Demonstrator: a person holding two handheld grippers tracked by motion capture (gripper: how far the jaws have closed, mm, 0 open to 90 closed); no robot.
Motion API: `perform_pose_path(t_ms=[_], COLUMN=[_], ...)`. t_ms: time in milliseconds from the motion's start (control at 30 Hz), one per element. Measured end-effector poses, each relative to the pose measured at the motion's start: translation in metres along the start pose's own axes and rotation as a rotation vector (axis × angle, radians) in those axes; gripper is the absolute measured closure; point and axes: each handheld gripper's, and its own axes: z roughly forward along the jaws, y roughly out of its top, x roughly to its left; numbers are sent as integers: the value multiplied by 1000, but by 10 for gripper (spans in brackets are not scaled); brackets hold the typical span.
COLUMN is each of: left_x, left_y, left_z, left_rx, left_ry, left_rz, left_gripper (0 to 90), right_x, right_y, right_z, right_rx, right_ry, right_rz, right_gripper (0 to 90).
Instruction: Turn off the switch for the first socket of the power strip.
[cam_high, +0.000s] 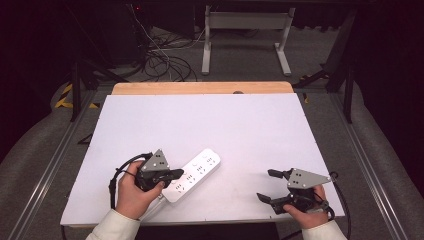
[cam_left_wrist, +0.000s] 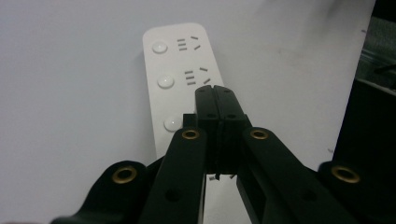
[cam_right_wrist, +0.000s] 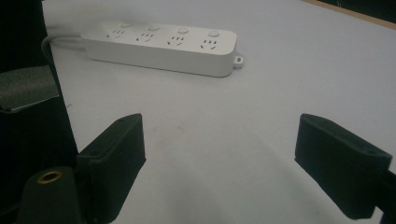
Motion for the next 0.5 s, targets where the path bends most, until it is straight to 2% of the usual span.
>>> perform_pose_path(t_ms=[200, 500], left_x=[0, 2], left_y=[0, 0], left_z=[6, 12], left_rx=[87, 175], left_ry=[28, 41], left_rz=[-3, -24], left_gripper=[900, 900], right_x=[0, 1], right_y=[0, 0], right_z=[0, 1], right_rx=[4, 6], right_ry=[0, 5], right_rz=[-4, -5], right_gripper=[162, 164])
